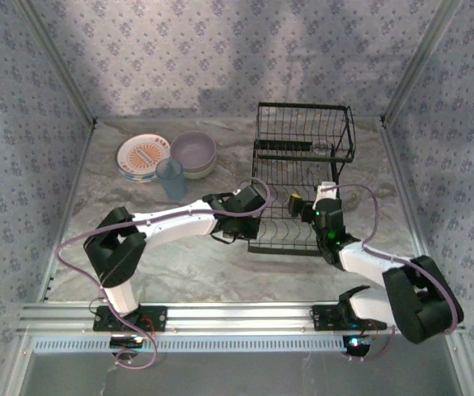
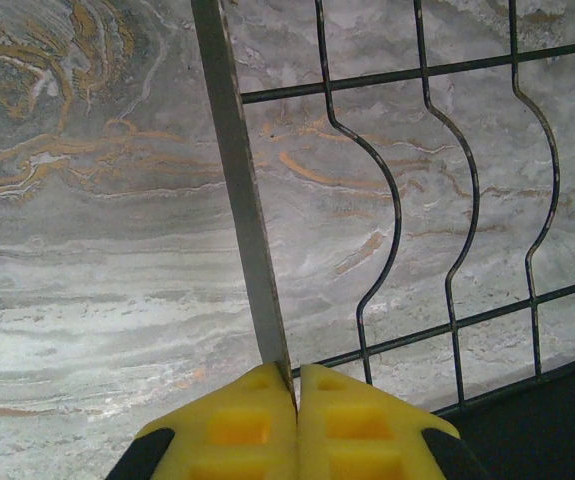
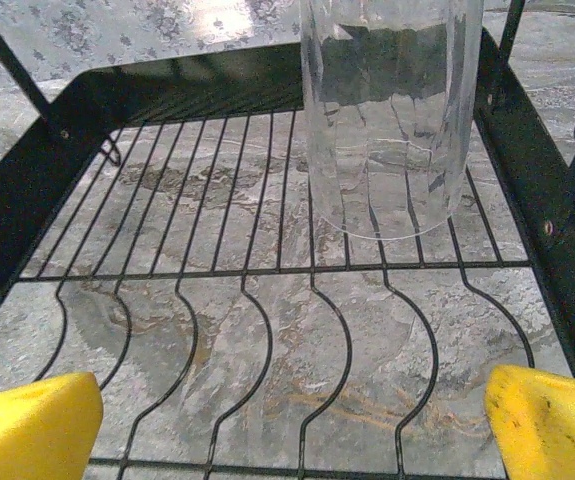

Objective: Unload the mixed dishes from the dish rack

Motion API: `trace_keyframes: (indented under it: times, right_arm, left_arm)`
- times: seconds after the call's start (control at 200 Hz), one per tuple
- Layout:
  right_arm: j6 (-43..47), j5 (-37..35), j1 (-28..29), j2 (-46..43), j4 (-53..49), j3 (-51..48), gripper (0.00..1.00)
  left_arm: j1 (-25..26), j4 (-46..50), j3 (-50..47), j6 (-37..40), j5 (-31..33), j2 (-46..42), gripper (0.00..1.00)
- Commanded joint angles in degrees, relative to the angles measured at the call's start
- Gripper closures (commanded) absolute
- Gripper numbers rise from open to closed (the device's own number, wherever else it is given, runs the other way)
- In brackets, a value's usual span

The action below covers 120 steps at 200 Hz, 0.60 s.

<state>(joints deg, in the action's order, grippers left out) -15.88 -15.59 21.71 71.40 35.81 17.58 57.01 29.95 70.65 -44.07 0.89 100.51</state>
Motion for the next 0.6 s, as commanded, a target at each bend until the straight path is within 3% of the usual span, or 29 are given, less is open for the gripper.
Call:
trace_keyframes:
  times: [0.0, 0.42, 0.595]
  right_arm:
    - [1.3, -0.8, -1.1, 4.0, 8.6, 1.8, 0.0]
    - [2.4, -3.5, -3.3, 17.0, 20.4, 6.1, 0.0]
    - [1.9, -5.3, -4.1, 19.9, 18.2, 9.8, 0.0]
  left_arm:
    - [0.3, -0.1, 0.5, 2.3, -2.4, 1.6, 1.0]
    - [0.7, 0.7, 0.5, 2.4, -3.1, 1.1, 1.0]
    - [0.9, 0.9, 0.6, 2.6, -3.4, 0.8, 1.0]
